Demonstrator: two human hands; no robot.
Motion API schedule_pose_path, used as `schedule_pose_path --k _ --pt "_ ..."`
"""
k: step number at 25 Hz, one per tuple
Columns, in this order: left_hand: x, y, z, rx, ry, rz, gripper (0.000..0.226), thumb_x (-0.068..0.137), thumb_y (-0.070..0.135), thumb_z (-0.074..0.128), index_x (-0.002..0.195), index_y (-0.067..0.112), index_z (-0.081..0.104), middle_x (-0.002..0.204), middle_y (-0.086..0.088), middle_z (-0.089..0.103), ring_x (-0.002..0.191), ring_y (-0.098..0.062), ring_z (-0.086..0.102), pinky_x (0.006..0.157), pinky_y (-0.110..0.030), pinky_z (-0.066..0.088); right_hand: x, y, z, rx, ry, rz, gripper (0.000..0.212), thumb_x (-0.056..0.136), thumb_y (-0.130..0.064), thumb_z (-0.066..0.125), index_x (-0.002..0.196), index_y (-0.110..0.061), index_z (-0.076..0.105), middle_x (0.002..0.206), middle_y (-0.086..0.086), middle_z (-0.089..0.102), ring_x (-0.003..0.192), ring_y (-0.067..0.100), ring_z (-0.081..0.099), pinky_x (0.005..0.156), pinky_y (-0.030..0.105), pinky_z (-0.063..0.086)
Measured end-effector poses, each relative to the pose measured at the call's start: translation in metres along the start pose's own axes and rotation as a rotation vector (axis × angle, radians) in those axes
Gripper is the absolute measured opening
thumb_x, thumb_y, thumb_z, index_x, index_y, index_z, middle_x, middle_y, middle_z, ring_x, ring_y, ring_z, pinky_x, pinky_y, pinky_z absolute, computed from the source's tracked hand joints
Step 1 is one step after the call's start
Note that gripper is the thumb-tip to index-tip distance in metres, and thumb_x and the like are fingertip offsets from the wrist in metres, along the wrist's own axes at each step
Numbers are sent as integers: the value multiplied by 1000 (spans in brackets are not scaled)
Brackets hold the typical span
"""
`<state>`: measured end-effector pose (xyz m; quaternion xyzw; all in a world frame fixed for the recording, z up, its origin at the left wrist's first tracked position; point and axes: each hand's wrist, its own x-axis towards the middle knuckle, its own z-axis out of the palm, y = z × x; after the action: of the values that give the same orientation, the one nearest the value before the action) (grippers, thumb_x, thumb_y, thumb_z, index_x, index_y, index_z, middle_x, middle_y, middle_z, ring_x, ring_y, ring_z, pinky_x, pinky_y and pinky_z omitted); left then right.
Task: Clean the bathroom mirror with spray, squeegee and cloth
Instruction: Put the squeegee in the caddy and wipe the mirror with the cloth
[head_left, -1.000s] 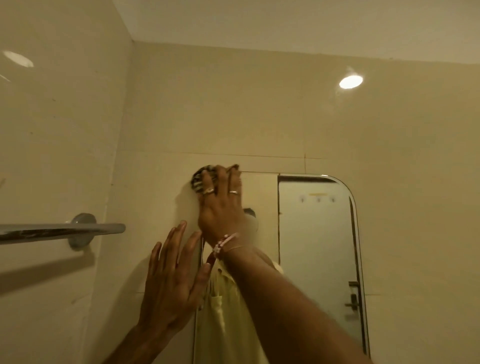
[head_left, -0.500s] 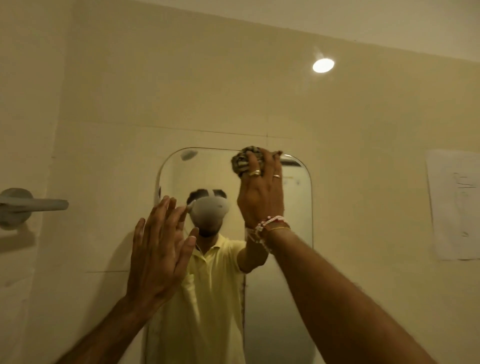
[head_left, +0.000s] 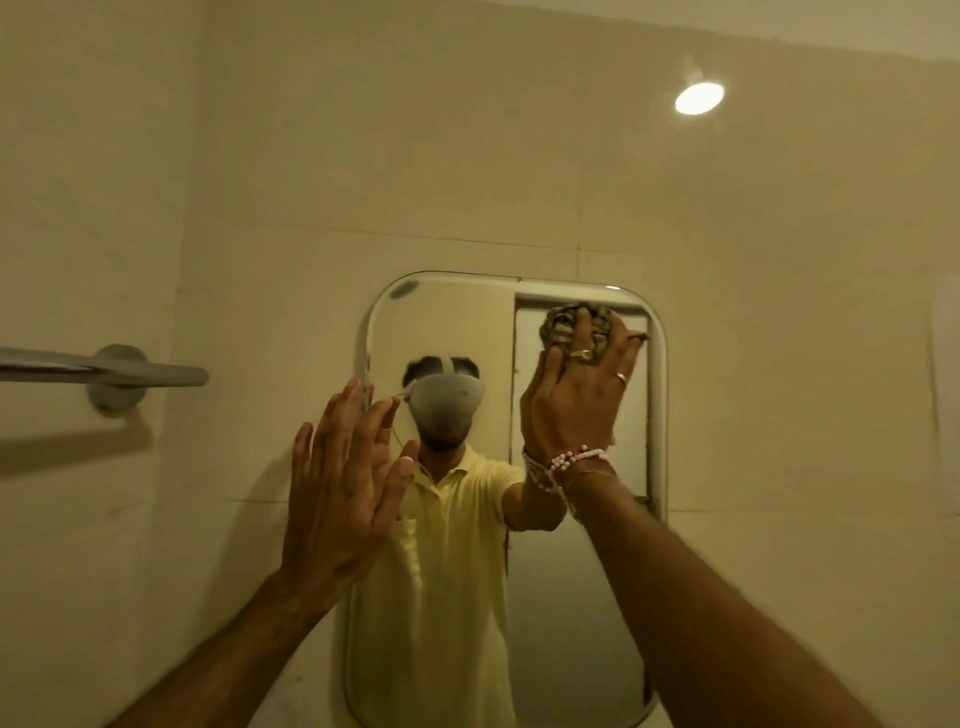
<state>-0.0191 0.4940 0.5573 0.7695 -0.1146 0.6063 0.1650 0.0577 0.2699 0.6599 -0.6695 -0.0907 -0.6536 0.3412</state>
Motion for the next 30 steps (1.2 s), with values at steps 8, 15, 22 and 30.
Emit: schedule_pose_path --k 8,15,22,30 --pt "-15 -28 -18 -18 39 -66 60 103 49 31 154 19 39 170 -7 23 156 -27 26 124 -61 21 -77 -103 74 -62 -232 -454 61 93 -39 40 153 -27 28 161 15 16 148 47 4 118 62 14" --pt "-24 -29 -10 -42 38 -87 61 103 45 30 154 14 40 169 -12 26 153 -33 30 122 -62 24 -83 -72 65 -177 -296 -733 65 87 -33 50 150 -31 34 160 16 18 148 48 6 120 58 0" --pt "-18 -11 29 -51 31 9 62 103 45 38 158 17 34 171 -7 21 157 -25 23 123 -58 21 -37 32 -5 -148 -138 -358 53 95 -33 52 147 -32 39 160 10 20 146 43 18 112 59 36" --pt "-21 -10 26 -45 43 5 66 102 47 37 160 18 32 172 -8 17 158 -27 21 123 -59 21 -27 70 -32 -35 94 238 50 101 -42 32 150 -33 34 161 8 17 149 39 11 115 59 31"
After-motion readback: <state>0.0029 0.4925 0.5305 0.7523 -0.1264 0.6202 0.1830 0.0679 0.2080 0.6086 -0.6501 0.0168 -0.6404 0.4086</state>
